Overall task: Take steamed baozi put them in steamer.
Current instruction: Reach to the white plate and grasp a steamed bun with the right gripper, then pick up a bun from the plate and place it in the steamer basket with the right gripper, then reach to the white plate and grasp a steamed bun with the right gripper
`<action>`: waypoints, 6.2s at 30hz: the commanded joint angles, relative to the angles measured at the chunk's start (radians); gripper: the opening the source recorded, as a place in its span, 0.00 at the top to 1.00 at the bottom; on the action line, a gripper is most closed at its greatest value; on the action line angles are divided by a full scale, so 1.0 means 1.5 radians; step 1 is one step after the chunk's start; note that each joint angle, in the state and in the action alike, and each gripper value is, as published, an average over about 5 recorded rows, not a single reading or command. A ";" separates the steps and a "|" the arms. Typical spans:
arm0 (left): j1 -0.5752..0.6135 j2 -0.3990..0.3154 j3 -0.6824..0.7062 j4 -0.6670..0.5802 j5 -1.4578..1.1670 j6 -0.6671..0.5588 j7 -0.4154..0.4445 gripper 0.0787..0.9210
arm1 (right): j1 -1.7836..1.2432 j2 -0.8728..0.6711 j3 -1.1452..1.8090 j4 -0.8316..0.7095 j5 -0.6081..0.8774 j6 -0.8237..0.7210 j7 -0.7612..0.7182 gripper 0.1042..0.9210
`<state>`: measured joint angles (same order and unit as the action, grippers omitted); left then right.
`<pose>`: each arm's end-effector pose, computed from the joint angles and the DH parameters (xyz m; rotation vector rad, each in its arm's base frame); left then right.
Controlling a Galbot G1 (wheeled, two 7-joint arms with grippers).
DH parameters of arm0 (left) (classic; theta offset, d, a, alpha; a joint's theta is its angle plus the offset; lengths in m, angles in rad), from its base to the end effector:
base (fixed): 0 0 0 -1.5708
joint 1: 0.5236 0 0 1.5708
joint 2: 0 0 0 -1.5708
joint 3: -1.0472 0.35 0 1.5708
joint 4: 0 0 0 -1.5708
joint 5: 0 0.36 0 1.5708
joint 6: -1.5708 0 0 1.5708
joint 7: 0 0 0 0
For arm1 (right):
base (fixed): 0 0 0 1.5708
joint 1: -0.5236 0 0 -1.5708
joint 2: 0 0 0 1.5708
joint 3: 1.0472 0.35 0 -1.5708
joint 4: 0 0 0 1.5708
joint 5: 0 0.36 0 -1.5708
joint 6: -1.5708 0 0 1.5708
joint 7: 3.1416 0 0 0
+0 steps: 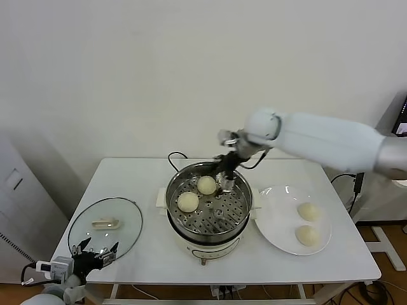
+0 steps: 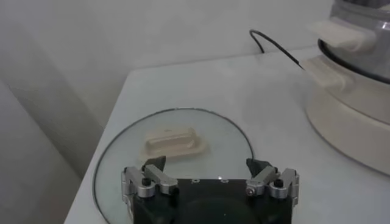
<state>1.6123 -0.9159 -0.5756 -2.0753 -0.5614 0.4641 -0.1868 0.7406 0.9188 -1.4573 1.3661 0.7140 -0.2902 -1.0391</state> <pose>0.1964 0.1202 -0.2780 -0.0946 -2.5660 -0.1928 0.5503 0.0002 -0.0226 1.6028 -1.4748 1.2243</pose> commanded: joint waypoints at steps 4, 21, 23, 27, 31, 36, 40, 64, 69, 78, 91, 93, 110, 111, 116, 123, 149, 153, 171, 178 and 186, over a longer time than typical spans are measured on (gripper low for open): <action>0.004 -0.001 -0.003 -0.007 0.000 0.001 -0.001 0.12 | 0.048 -0.253 -0.063 0.031 -0.211 0.128 -0.162 0.12; 0.006 -0.006 -0.003 -0.014 0.002 0.007 -0.003 0.12 | -0.301 -0.265 0.191 -0.088 -0.407 0.199 -0.154 0.12; 0.007 -0.005 -0.003 -0.014 0.002 0.007 -0.003 0.12 | -0.337 -0.255 0.220 -0.104 -0.419 0.203 -0.148 0.12; 0.005 -0.004 -0.002 -0.012 0.002 0.008 -0.003 0.12 | -0.384 -0.238 0.256 -0.128 -0.434 0.207 -0.137 0.12; 0.004 -0.003 0.000 -0.009 0.002 0.008 -0.002 0.12 | -0.411 -0.219 0.281 -0.147 -0.452 0.211 -0.123 0.12; 0.003 -0.003 0.002 -0.009 0.002 0.008 -0.002 0.12 | -0.434 -0.197 0.303 -0.169 -0.475 0.214 -0.111 0.12; 0.004 -0.003 0.001 -0.010 0.002 0.007 -0.002 0.12 | -0.454 -0.186 0.324 -0.181 -0.497 0.215 -0.108 0.12; 0.008 0.002 -0.003 -0.015 0.002 0.012 -0.004 0.12 | -0.451 -0.216 0.363 -0.141 -0.502 0.206 -0.105 0.53; 0.005 0.003 -0.001 -0.015 0.002 0.013 -0.004 0.12 | -0.279 -0.226 0.265 -0.114 -0.436 0.208 -0.125 0.54; -0.001 0.005 0.005 -0.014 0.002 0.013 -0.004 0.12 | -0.074 -0.129 0.224 -0.103 -0.318 0.283 -0.150 0.54; 0.001 0.006 0.009 -0.015 0.002 0.009 -0.004 0.12 | -0.045 0.031 0.221 -0.079 -0.270 0.493 -0.153 0.54; 0.002 0.005 0.009 -0.015 0.002 0.009 -0.004 0.12 | -0.054 0.058 0.220 -0.074 -0.285 0.530 -0.152 0.54; 0.001 0.002 0.008 -0.016 0.003 0.009 -0.003 0.12 | -0.152 0.133 0.208 0.062 -0.414 0.652 -0.142 0.54; 0.001 0.002 0.008 -0.015 0.003 0.009 -0.003 0.12 | -0.159 0.130 0.209 0.068 -0.424 0.657 -0.144 0.53; 0.001 0.003 0.007 -0.014 0.003 0.008 -0.003 0.12 | -0.191 0.119 0.217 0.087 -0.476 0.683 -0.153 0.53; 0.001 0.003 0.007 -0.012 0.003 0.008 -0.003 0.12 | -0.232 0.105 0.231 0.102 -0.537 0.700 -0.164 0.53; 0.008 0.004 0.003 -0.011 0.002 0.006 -0.003 0.12 | -0.237 0.074 0.363 0.030 -0.555 0.605 -0.180 0.15; 0.009 0.004 0.001 -0.011 0.002 0.006 -0.002 0.12 | -0.174 0.027 0.368 -0.037 -0.469 0.494 -0.187 0.12; 0.003 0.007 0.001 -0.008 -0.002 0.005 -0.001 0.12 | -0.168 -0.173 0.290 -0.272 -0.406 0.321 -0.255 0.12; -0.001 0.006 0.002 -0.007 -0.001 0.009 -0.002 0.12 | -0.290 -0.171 0.390 -0.337 -0.482 0.363 -0.249 0.12; -0.002 0.006 0.004 -0.007 -0.001 0.011 -0.002 0.12 | -0.397 -0.126 0.482 -0.399 -0.566 0.406 -0.222 0.12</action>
<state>1.6100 -0.9061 -0.5718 -2.0859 -0.5638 0.4784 -0.1890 0.3291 0.7247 -0.8818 0.9046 -0.0170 0.2932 -1.3911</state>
